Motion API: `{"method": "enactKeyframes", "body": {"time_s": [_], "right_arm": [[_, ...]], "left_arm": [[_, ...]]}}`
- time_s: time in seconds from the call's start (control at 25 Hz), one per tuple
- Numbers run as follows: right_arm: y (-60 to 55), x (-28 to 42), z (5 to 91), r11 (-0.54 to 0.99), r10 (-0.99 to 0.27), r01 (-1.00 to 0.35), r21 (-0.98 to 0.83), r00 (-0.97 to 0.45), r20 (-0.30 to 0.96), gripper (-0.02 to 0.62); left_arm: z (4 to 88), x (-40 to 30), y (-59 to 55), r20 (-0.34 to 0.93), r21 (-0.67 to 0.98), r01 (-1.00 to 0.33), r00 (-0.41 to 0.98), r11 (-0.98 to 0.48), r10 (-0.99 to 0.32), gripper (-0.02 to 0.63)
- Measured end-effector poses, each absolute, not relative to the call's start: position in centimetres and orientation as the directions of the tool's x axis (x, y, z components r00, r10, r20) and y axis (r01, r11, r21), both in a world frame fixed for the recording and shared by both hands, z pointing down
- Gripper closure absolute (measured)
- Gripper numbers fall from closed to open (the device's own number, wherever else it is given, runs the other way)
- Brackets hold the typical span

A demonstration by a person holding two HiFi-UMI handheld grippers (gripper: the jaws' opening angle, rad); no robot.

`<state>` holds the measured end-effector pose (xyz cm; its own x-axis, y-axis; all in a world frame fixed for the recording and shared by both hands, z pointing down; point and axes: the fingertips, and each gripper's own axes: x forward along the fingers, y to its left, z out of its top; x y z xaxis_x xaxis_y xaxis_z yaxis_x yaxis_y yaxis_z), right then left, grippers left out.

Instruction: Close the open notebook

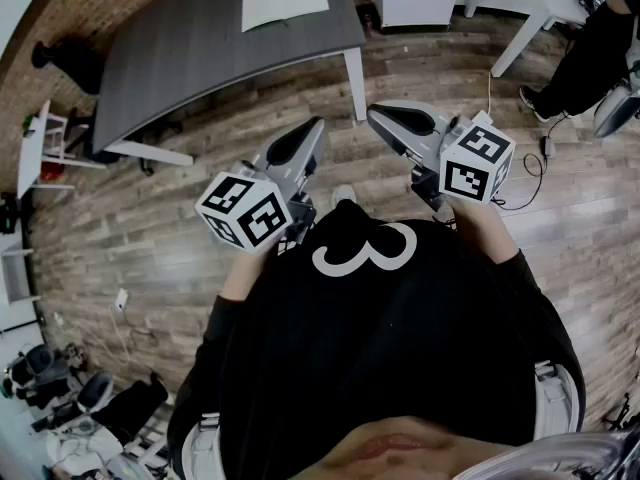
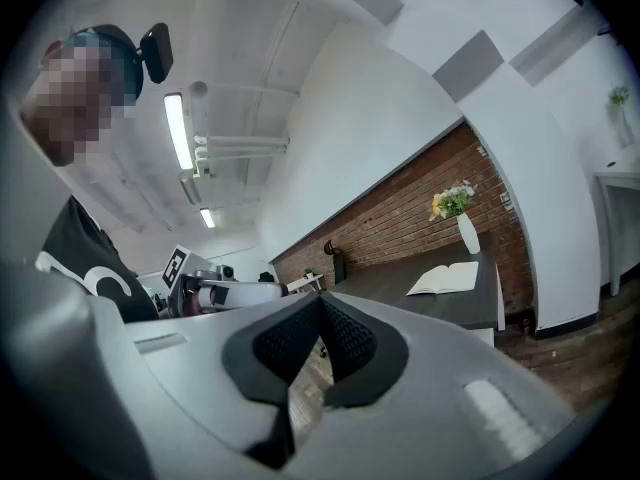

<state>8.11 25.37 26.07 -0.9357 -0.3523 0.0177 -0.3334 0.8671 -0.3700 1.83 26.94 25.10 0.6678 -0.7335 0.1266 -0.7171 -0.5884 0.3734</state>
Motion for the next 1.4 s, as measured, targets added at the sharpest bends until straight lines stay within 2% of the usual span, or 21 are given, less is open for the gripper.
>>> {"method": "enactKeyframes", "body": {"time_s": [0.52, 0.84, 1.4], "right_arm": [[19.4, 6.7, 27.9, 0.841, -0.363, -0.350, -0.413, -0.930, 0.050, 0.595], [10.1, 2.7, 29.9, 0.807, -0.353, -0.356, -0.471, -0.930, 0.099, 0.594], [-4.3, -4.1, 30.4, 0.800, -0.344, -0.389, -0.457, -0.921, 0.181, 0.594]], "left_arm": [[27.1, 0.0, 21.2, 0.137, 0.418, -0.707, 0.670, -0.571, -0.730, 0.591], [28.8, -3.9, 11.9, 0.162, 0.472, -0.699, 0.668, -0.538, -0.726, 0.591], [30.2, -11.0, -2.4, 0.165, 0.506, -0.695, 0.659, -0.511, -0.734, 0.592]]}}
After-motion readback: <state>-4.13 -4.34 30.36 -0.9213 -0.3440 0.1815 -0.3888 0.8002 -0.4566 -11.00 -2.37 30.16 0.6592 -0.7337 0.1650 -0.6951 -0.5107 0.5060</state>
